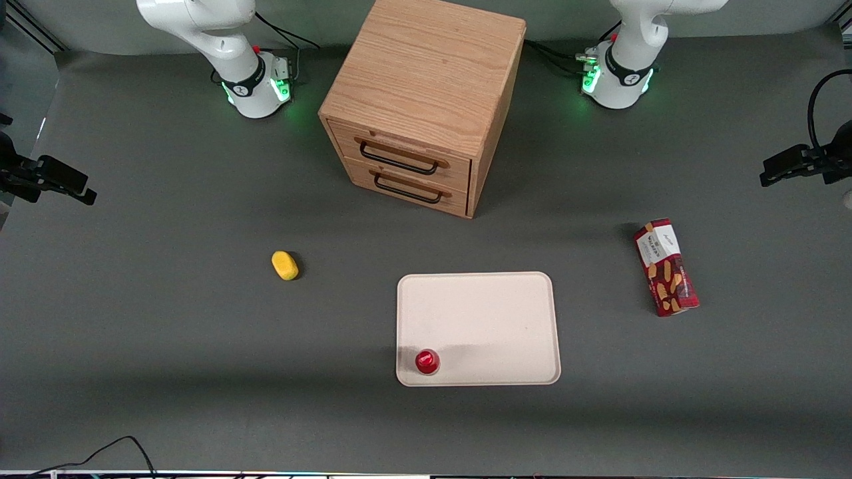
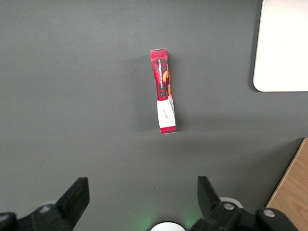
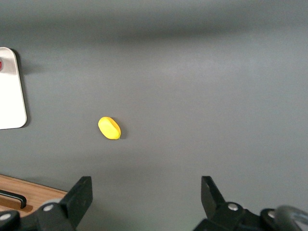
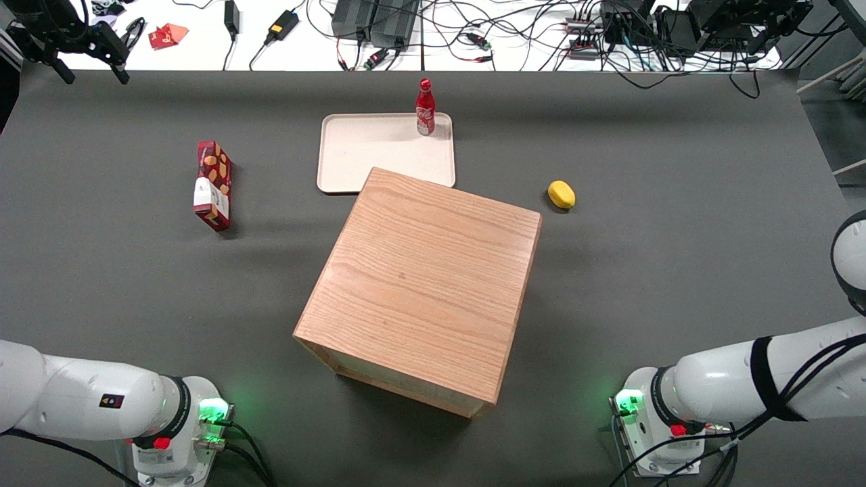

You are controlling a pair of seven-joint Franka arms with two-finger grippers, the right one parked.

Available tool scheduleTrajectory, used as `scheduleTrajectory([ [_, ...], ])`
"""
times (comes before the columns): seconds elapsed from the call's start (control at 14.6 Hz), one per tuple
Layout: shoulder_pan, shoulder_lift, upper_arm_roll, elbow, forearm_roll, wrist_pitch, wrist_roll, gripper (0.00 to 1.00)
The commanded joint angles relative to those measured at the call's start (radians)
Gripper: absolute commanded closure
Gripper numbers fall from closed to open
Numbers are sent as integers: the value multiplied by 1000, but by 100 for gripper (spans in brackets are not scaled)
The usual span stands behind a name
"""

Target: Place red cookie box on tray

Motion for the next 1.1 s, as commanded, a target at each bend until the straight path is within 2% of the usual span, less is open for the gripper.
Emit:
scheduleTrajectory([
  [0.0, -7, 7, 3, 20, -4, -24, -8, 0],
  [0.48, -6, 44, 6, -24, 2, -9, -14, 0],
  [0.69, -4, 47, 6, -185, -1, 170, -61, 0],
  [1.03, -1, 62, 9, -475, -24, 581, -64, 0],
])
